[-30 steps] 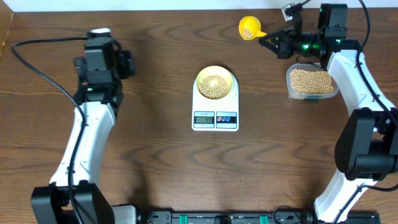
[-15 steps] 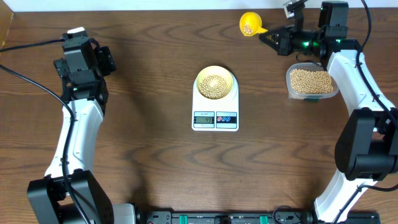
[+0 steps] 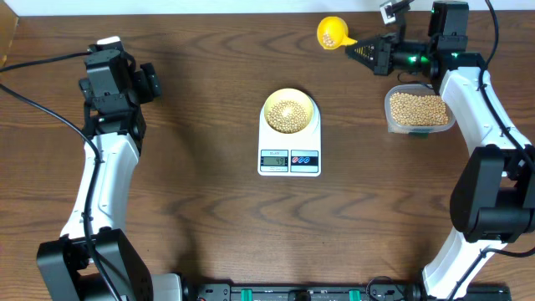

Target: Scoop item into bowl and weigh 50g on scale

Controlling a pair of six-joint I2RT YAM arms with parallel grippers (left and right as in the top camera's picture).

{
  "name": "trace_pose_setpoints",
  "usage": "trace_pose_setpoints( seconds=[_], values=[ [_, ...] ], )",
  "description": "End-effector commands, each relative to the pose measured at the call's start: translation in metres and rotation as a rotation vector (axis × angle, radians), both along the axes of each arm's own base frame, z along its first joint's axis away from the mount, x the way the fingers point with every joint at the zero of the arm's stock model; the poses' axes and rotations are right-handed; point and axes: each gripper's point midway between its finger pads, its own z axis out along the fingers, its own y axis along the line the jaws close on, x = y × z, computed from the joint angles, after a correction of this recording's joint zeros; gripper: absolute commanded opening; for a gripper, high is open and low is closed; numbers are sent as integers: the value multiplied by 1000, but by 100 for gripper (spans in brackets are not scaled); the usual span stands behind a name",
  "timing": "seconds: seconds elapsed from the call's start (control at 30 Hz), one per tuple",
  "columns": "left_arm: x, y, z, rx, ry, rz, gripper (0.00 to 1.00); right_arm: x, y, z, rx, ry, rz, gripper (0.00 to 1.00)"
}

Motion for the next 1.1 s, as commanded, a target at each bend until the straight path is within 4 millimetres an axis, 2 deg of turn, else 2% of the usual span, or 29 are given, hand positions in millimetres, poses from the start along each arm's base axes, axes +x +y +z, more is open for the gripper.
trace_pose_setpoints(
  seconds=[0.0, 0.13, 0.23, 0.33, 0.5, 0.6, 0.77, 0.87, 0.97, 1.07],
  values=[
    [1, 0, -2, -11, 10, -6, 98, -22, 11, 29, 129, -19, 144, 1],
    [-6, -2, -11, -21, 56, -9, 98, -38, 16, 43, 210, -36, 244, 1],
    [-10, -11, -21, -57, 97, -46, 98, -41, 16, 45, 220, -41, 258, 1],
    [-13, -35, -32, -152, 132, -152, 98, -41, 16, 44, 220, -38, 257, 1],
    [-25, -98, -41, -382, 186, -400, 98, -39, 16, 43, 213, -37, 249, 1],
    [-38, -124, -50, -423, 256, -458, 98, -39, 16, 43, 210, -49, 251, 1],
    [-68, -170, -67, -434, 405, -558, 98, -39, 16, 43, 201, -85, 257, 1],
    [-96, -203, -79, -415, 527, -658, 98, -39, 16, 43, 201, -84, 257, 1],
    [-126, -228, -87, -409, 643, -725, 98, -39, 16, 42, 201, -84, 257, 1],
    [-153, -243, -95, -347, 747, -785, 98, -36, 14, 40, 185, -83, 238, 1]
  ],
)
